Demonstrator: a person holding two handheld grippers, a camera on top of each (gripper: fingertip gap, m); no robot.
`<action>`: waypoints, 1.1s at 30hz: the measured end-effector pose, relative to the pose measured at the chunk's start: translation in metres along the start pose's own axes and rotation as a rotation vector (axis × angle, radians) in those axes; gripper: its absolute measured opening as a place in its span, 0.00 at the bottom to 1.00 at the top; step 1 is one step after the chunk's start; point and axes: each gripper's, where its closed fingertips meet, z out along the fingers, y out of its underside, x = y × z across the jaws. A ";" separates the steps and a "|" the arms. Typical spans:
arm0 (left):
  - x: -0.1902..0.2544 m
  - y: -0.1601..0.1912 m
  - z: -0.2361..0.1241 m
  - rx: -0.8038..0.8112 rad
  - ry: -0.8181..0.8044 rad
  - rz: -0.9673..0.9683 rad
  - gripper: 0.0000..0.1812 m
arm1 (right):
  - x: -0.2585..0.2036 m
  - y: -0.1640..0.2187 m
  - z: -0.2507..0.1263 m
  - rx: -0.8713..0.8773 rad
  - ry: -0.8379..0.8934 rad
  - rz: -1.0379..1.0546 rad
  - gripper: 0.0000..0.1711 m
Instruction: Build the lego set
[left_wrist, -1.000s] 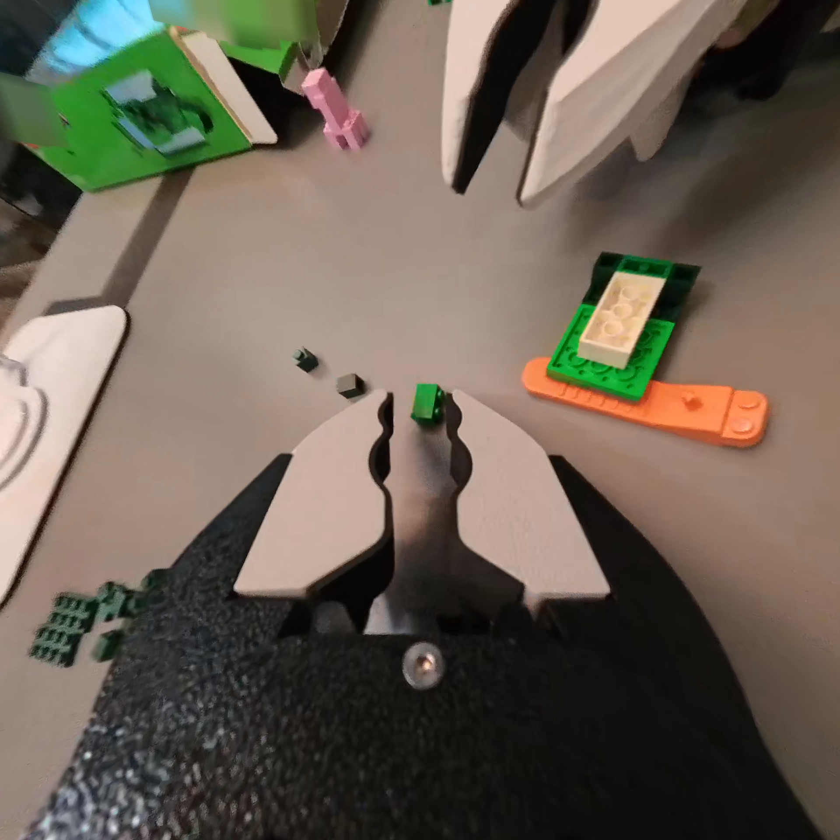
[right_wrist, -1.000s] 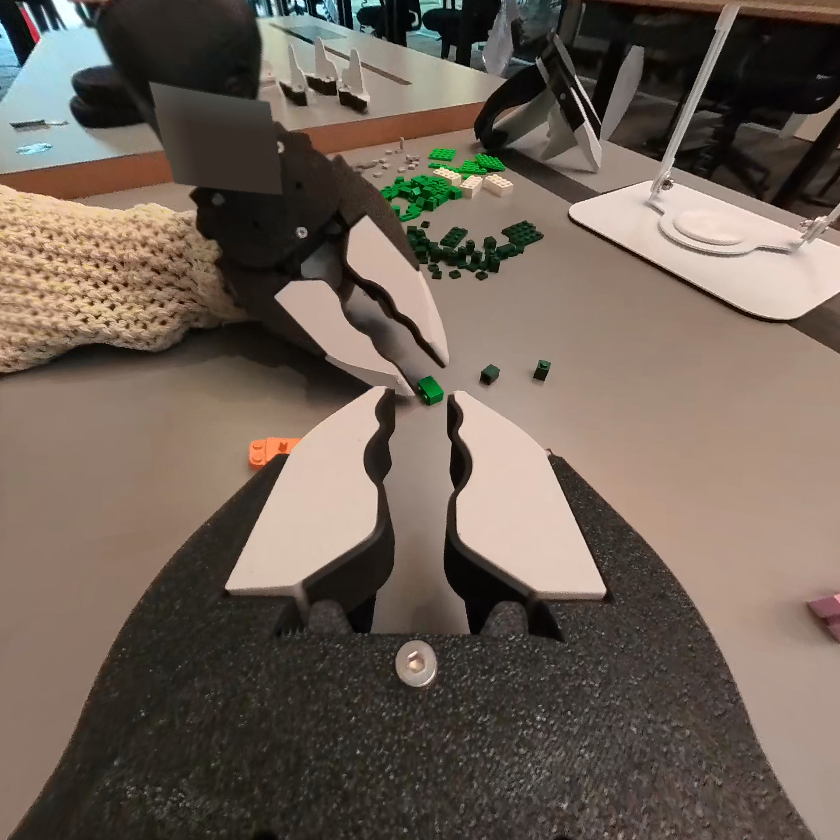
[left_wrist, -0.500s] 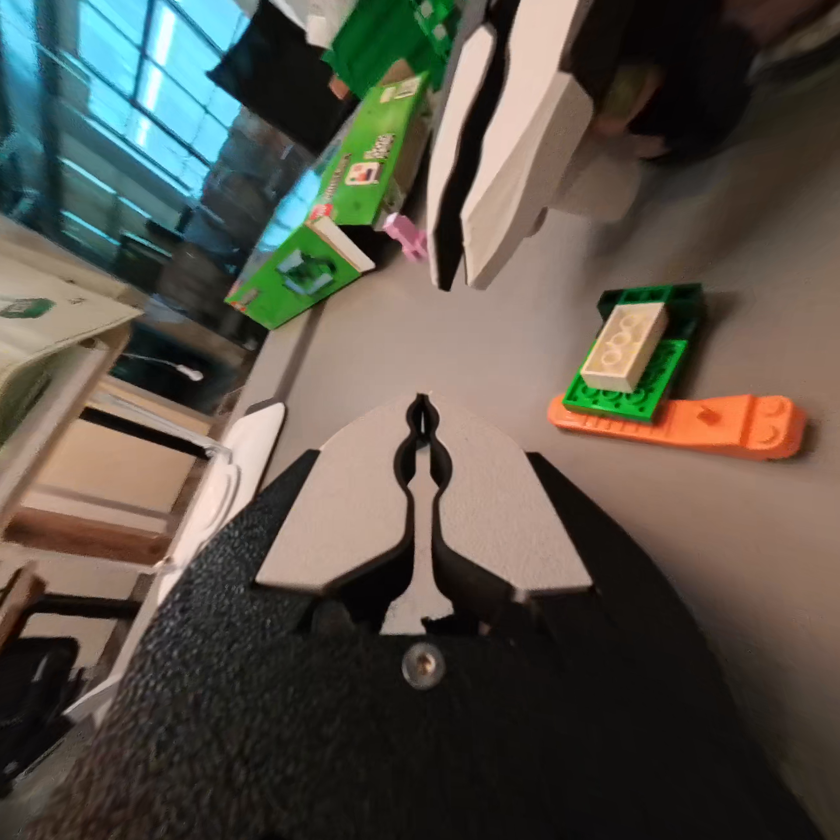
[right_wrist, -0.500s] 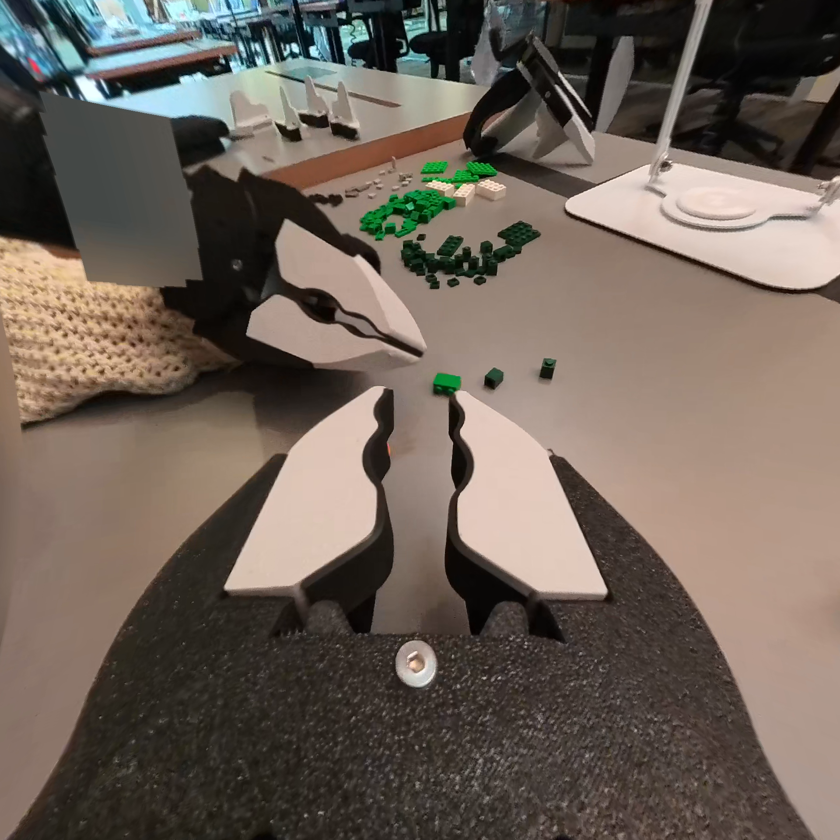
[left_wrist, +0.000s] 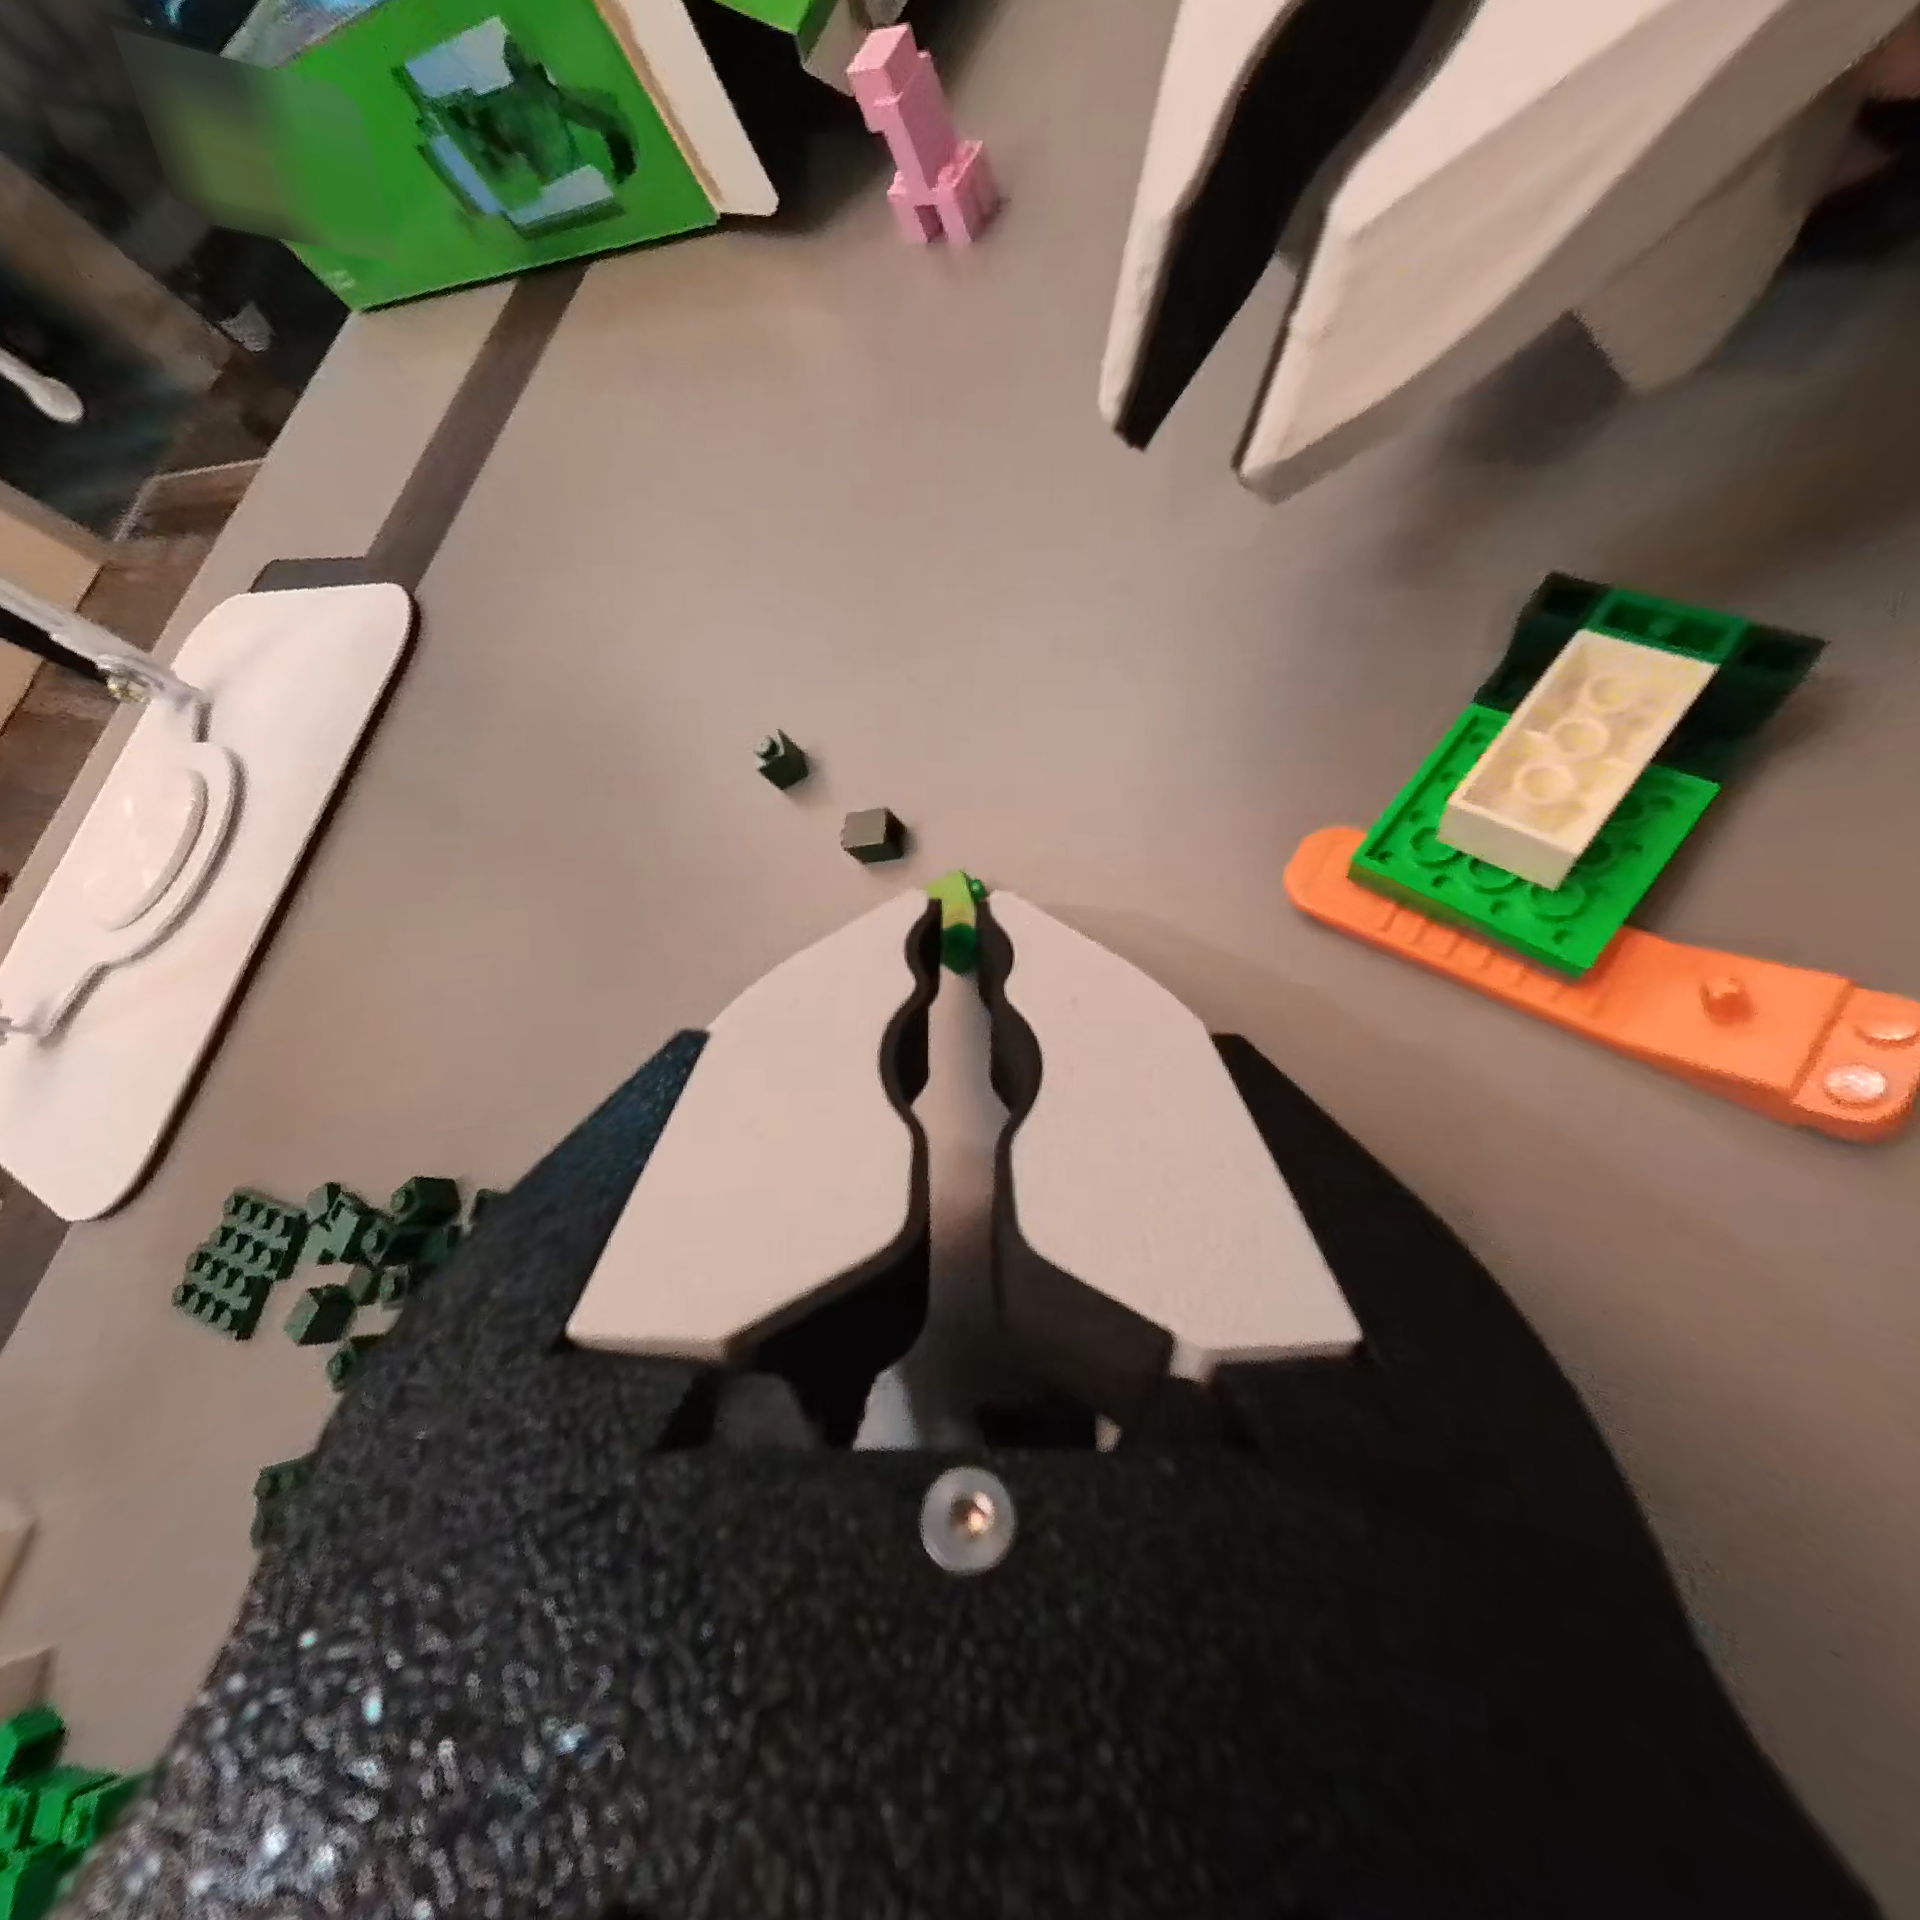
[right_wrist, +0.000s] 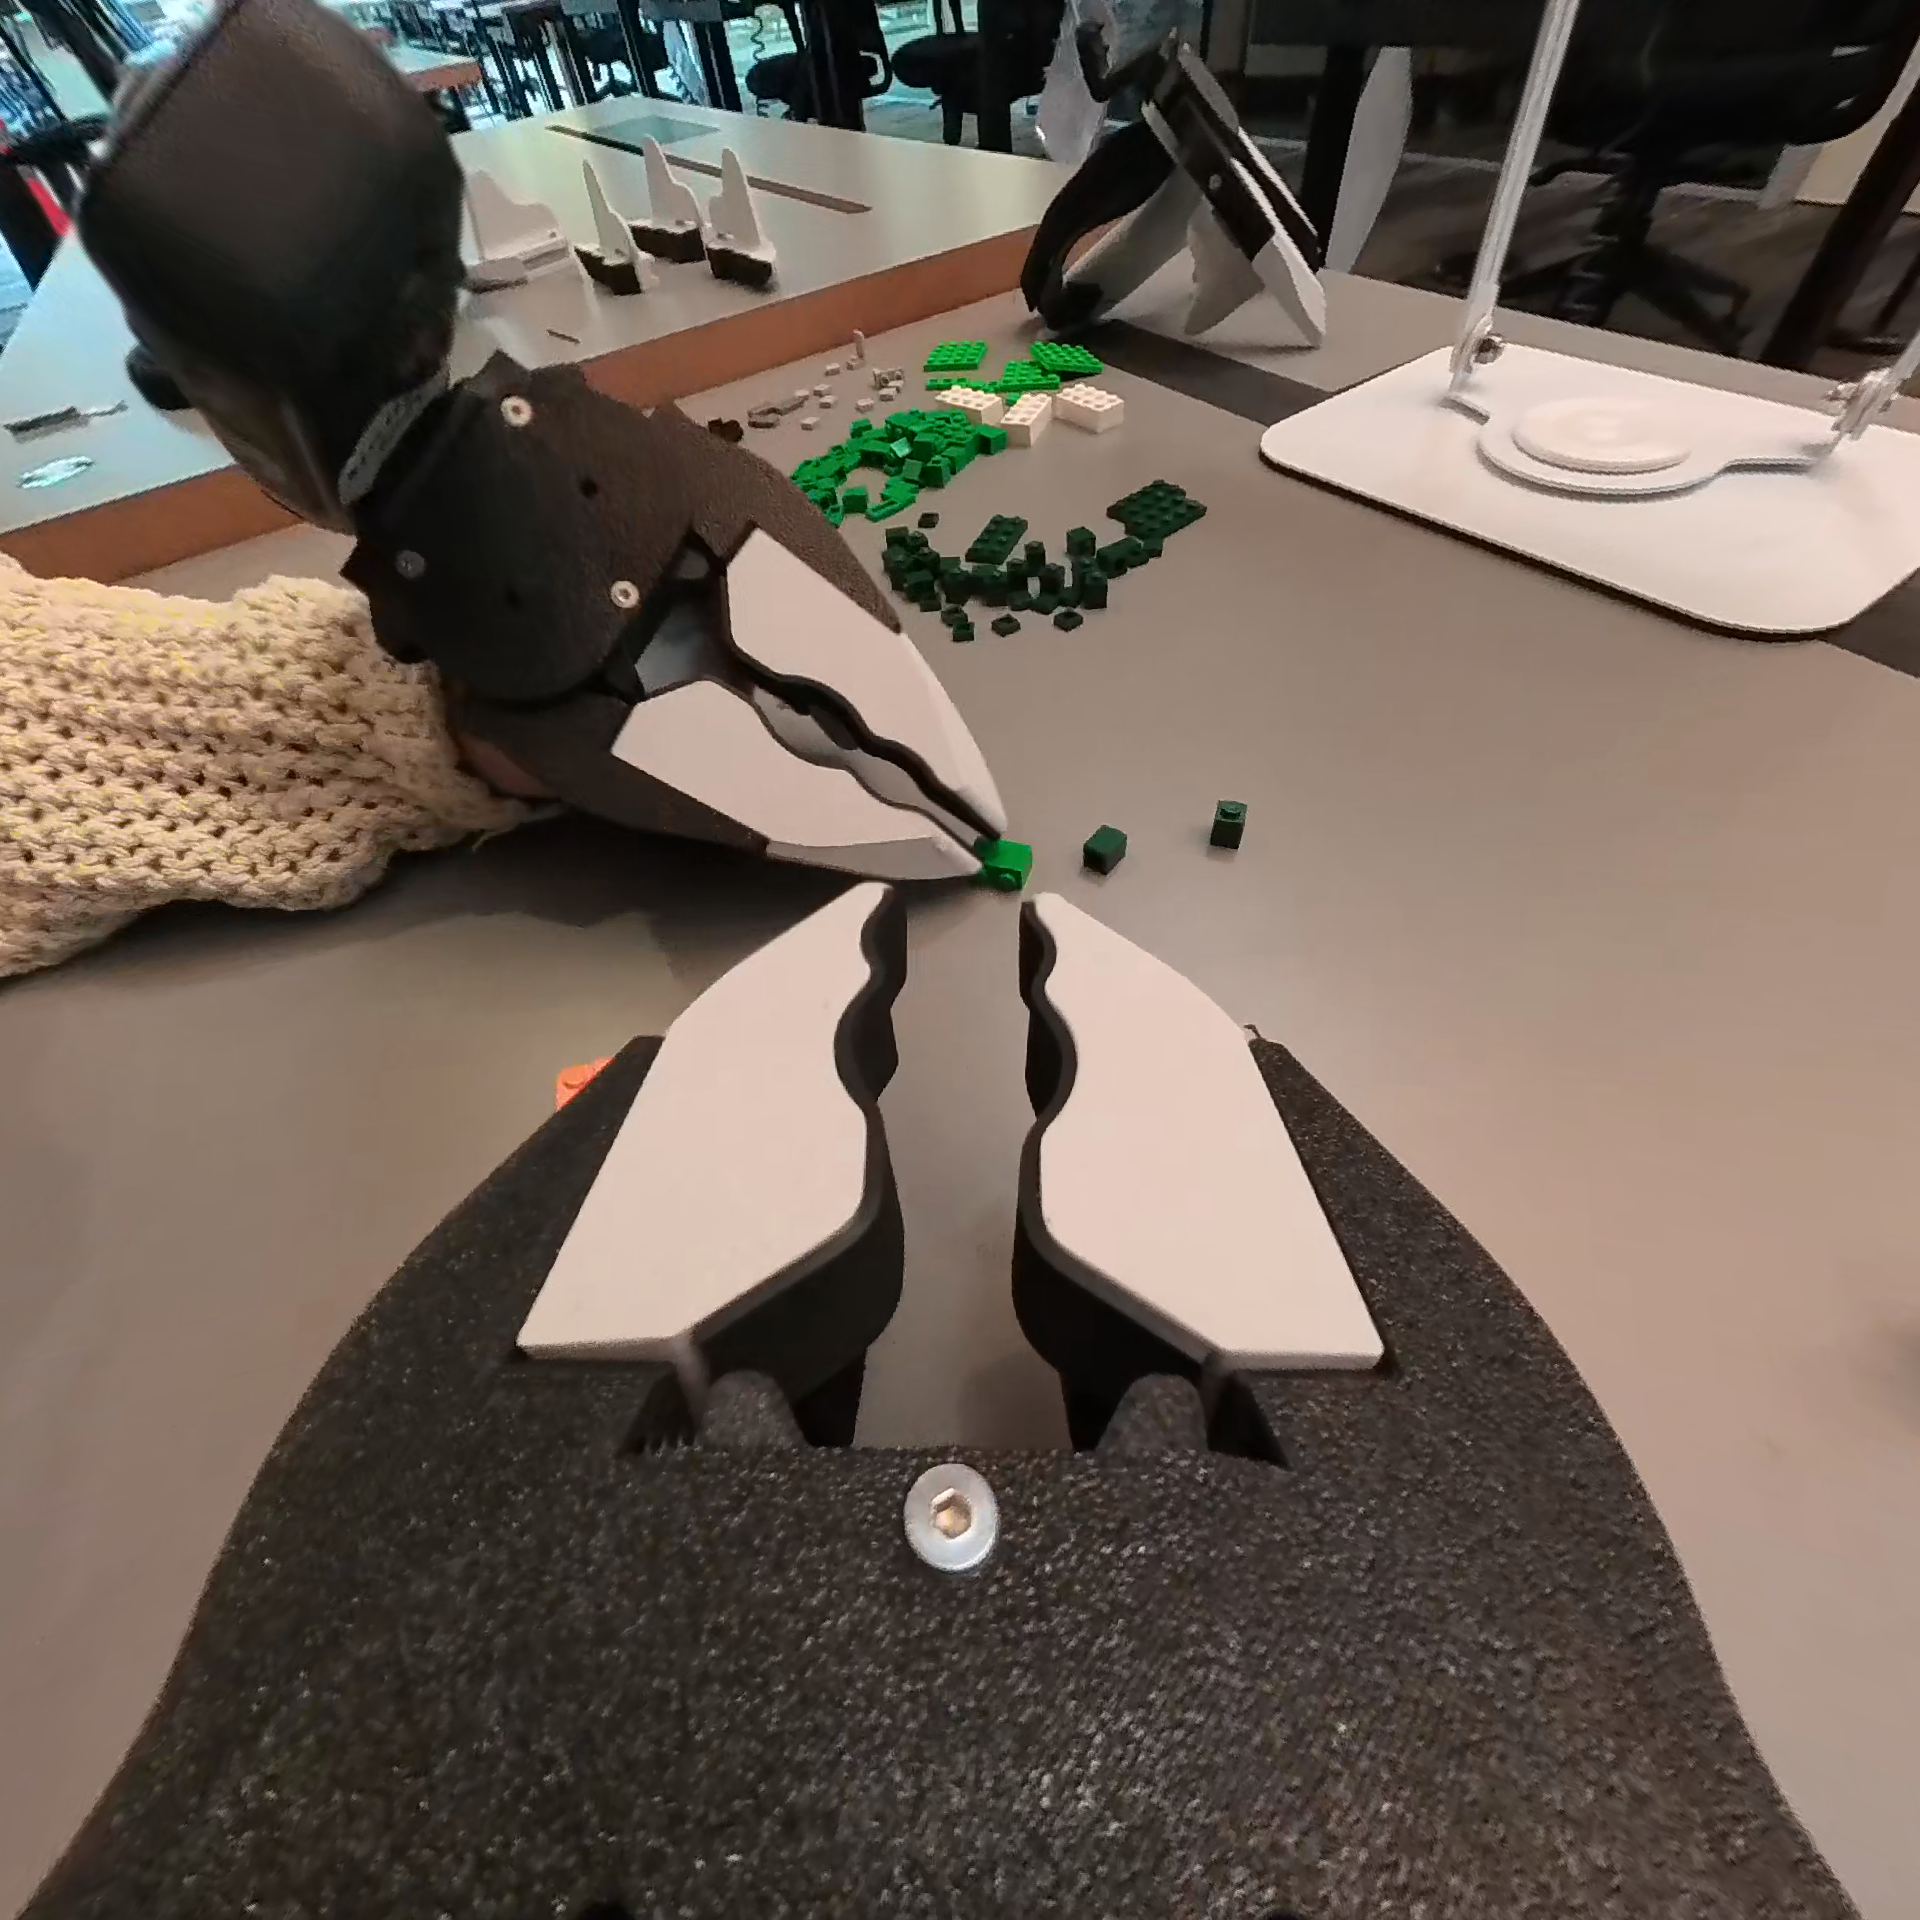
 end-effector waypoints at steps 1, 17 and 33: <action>-0.001 0.001 0.001 -0.009 0.007 -0.021 0.02 | 0.000 0.000 0.000 -0.004 0.001 -0.003 0.12; -0.010 0.010 0.001 -0.063 0.031 -0.206 0.09 | -0.003 0.005 0.004 -0.042 -0.008 -0.021 0.11; -0.002 -0.012 -0.007 0.100 -0.004 0.019 0.06 | -0.002 0.005 0.002 -0.035 -0.050 0.078 0.11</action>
